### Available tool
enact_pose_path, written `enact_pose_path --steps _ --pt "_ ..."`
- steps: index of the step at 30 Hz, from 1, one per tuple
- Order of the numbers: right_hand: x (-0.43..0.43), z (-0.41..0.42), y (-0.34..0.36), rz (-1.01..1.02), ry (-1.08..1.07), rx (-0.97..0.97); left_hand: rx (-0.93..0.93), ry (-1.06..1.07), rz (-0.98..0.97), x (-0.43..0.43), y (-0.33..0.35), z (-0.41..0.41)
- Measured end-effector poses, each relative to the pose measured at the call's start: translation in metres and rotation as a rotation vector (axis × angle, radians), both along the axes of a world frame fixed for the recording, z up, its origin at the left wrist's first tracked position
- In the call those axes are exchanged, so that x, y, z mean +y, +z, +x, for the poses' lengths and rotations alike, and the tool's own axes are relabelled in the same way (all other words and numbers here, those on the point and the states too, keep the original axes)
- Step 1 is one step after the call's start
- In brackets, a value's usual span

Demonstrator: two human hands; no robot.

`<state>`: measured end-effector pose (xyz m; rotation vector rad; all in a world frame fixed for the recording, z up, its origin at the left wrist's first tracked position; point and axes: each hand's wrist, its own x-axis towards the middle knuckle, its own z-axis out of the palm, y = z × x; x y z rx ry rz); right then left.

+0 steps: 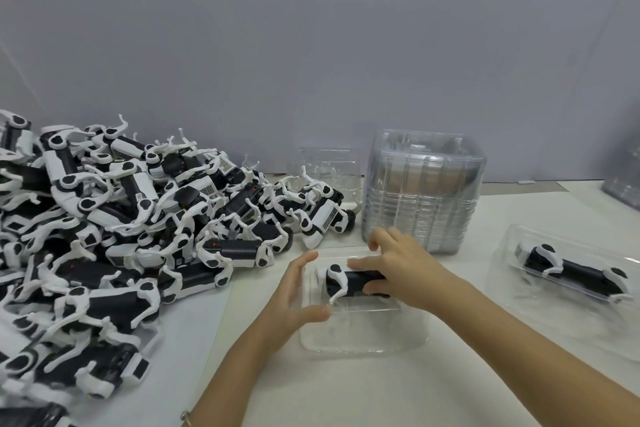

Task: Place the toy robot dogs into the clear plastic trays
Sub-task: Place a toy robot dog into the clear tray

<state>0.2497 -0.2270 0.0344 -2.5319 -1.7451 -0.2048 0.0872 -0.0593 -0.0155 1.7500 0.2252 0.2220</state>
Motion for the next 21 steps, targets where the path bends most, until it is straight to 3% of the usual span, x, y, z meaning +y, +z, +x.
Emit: enact_pose_path --steps 2,7,9,12,16,21 --pt "-0.005 0.002 -0.001 0.12 -0.034 0.053 -0.004 0.008 -0.034 -0.001 0.003 0.001" --pt "-0.033 0.003 -0.002 0.857 -0.382 0.736 0.065 0.275 -0.243 -0.011 0.015 0.011" --pt "-0.042 0.004 -0.01 0.743 -0.586 0.887 0.179 0.349 -0.263 -0.013 0.016 0.018" --pt "-0.043 -0.009 -0.026 0.461 -0.634 1.164 0.217 0.343 -0.228 -0.017 0.014 0.029" --pt "-0.035 -0.027 -0.016 0.744 -0.366 1.421 -0.097 0.351 -0.227 -0.027 0.02 0.033" --pt "-0.019 -0.027 -0.026 1.012 -0.246 1.41 -0.312 0.406 -0.147 -0.023 0.018 0.028"
